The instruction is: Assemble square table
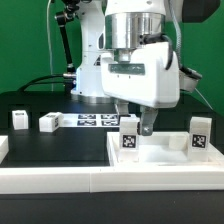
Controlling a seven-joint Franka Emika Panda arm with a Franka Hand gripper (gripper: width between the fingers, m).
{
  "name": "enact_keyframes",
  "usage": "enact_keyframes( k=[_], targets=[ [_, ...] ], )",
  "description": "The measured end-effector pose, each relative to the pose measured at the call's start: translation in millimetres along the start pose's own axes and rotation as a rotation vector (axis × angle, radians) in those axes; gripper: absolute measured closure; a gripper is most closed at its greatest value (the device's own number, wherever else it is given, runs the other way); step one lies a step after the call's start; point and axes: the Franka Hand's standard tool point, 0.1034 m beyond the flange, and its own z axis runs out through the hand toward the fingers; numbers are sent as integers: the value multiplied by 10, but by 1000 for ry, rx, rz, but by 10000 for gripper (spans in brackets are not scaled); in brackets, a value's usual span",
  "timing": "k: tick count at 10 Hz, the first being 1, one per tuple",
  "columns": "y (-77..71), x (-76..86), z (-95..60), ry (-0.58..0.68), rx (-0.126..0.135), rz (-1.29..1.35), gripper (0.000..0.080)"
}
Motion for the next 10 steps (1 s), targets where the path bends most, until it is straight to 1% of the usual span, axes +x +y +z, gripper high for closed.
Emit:
enact_keyframes(
  k=[1, 2, 3, 4, 6, 7, 10],
  targets=[
    [-9, -20, 4, 4, 7, -20, 150],
    [-9, -9, 1, 15, 22, -10, 150],
    [10, -7, -22, 27, 49, 36, 150],
    [41, -53, -50, 26, 55, 62, 150],
    [146, -280, -128, 19, 64, 125, 150],
    [152, -250, -109, 23, 61, 106, 150],
    [148, -253, -102, 23, 60, 109, 150]
  ],
)
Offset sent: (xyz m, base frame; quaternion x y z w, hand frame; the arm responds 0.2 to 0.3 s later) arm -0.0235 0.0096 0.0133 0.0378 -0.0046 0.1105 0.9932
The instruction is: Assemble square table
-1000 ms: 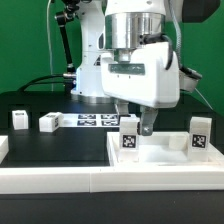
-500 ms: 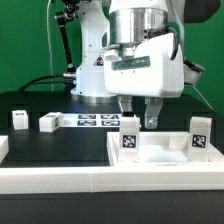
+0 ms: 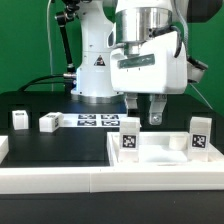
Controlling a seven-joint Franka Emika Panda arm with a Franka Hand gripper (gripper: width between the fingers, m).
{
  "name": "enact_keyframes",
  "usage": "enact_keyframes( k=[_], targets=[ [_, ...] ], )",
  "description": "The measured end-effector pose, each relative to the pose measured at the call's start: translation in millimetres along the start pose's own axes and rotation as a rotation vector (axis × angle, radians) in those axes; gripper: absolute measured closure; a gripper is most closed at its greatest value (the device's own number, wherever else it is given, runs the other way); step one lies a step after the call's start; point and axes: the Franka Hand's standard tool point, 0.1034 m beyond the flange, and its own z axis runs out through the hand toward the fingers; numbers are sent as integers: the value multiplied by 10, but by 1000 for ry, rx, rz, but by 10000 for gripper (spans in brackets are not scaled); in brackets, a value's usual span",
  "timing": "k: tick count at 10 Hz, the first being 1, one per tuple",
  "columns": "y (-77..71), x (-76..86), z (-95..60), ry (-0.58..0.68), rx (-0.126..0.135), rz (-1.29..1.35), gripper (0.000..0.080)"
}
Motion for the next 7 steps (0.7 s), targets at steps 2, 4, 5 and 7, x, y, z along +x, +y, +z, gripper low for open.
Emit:
enact_keyframes(
  k=[2, 4, 5, 7],
  targets=[
    [111, -114, -19, -10, -7, 149, 150],
    [225, -159, 32, -6, -16, 156, 150],
    [223, -155, 31, -5, -16, 154, 150],
    [225, -158, 35, -5, -16, 153, 150]
  ],
)
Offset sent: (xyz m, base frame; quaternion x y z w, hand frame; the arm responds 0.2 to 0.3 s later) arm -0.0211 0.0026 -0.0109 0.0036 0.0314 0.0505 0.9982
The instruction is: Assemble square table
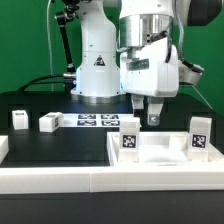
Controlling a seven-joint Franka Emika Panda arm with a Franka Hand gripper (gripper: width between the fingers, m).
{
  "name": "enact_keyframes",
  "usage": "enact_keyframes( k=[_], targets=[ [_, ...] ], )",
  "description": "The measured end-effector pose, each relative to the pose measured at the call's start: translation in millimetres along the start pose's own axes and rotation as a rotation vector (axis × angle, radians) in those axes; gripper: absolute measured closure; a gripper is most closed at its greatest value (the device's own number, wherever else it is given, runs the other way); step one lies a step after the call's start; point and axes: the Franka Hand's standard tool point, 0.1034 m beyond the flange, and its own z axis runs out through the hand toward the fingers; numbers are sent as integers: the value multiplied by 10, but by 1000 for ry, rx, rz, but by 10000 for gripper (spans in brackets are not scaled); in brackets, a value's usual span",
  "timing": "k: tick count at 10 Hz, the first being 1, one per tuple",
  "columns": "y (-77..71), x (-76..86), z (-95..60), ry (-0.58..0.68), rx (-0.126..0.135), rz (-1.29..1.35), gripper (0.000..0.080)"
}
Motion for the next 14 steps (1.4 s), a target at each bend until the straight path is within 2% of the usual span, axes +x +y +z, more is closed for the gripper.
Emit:
enact_keyframes(
  k=[2, 3, 4, 6, 7, 9, 10, 11, 12, 13, 14],
  targets=[
    [10, -6, 6, 1, 1, 9, 150],
    [119, -52, 40, 9, 10, 54, 150],
    [302, -131, 90, 14, 1, 79, 150],
    [511, -215, 179, 38, -1, 62, 150],
    [515, -256, 209, 40, -5, 53, 150],
    [509, -242, 208, 41, -4, 45, 150],
    [504, -219, 203, 44, 6, 56, 150],
    [503, -111, 180, 61, 54, 111, 150],
    [576, -86, 200, 63, 57, 126, 150],
    [608, -37, 199, 71, 73, 138, 150],
    [607, 41, 175, 86, 106, 149, 150]
  ],
)
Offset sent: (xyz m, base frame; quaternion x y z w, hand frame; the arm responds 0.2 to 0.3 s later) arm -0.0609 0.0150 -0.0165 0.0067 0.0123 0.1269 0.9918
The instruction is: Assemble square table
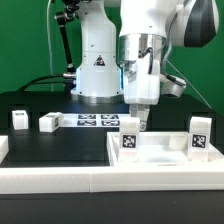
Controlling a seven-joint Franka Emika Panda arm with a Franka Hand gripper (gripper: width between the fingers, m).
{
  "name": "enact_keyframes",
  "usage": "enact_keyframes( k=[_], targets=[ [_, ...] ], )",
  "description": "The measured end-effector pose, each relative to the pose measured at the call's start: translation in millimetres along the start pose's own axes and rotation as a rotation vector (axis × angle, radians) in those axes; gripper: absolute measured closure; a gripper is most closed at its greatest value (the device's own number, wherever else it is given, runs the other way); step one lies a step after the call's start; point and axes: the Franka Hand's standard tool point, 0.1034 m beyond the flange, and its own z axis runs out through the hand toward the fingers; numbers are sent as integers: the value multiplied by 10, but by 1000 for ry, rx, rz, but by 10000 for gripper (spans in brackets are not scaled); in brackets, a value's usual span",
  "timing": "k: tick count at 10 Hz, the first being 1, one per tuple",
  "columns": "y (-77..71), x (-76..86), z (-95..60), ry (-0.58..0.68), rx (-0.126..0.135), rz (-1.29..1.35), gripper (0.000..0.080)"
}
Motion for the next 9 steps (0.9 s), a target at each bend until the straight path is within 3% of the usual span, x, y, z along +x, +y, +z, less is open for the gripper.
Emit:
enact_keyframes(
  k=[1, 5, 9],
  targets=[
    [19, 17, 9, 5, 10, 3, 150],
    [150, -171, 94, 0, -18, -41, 150],
    [155, -165, 100, 1, -19, -45, 150]
  ],
)
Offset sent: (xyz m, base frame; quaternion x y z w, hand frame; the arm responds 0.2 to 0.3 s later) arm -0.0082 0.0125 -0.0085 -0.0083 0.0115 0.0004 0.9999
